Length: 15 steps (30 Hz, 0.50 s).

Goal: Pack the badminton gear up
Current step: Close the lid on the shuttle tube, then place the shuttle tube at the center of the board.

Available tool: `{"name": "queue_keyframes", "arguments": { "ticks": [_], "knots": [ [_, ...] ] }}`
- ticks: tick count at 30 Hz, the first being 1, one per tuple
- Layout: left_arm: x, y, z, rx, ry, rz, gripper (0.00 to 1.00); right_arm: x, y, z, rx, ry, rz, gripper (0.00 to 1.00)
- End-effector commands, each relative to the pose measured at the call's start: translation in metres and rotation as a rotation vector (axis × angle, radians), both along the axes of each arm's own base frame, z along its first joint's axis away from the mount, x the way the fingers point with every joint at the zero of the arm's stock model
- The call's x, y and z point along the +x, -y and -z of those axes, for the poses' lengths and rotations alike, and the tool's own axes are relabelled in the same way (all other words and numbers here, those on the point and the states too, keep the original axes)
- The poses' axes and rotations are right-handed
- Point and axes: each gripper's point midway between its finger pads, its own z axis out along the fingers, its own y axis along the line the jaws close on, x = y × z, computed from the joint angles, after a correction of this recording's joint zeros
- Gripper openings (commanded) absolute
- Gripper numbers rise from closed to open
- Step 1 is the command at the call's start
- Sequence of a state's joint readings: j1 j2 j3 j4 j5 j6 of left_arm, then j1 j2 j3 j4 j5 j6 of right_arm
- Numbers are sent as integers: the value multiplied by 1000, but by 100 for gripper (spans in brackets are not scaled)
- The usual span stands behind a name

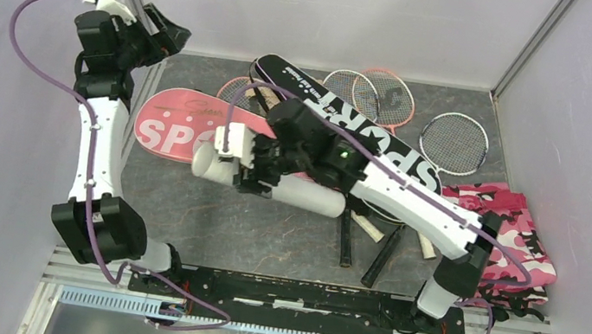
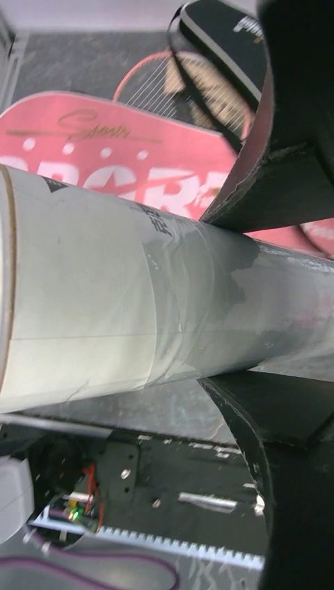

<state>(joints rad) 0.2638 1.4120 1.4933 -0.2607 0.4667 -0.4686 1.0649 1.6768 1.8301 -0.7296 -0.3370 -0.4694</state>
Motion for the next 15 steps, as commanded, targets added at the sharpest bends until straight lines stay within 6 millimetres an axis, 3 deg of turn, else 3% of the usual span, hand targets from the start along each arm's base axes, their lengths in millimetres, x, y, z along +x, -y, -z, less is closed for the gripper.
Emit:
{"name": "queue_keyframes", "arguments": {
  "ticks": [1,6,15],
  "knots": [
    [-3,-41,-20,103,44,-134,100,-2,-38,-14,77,-19,39,0],
    [-15,-48,-40,151,92,-163,100,3,-71,42,13,-87,30,1],
    [-33,-31,-63,146,133,-98,100,18,-113,126,-76,-133,14,6]
  ]
}}
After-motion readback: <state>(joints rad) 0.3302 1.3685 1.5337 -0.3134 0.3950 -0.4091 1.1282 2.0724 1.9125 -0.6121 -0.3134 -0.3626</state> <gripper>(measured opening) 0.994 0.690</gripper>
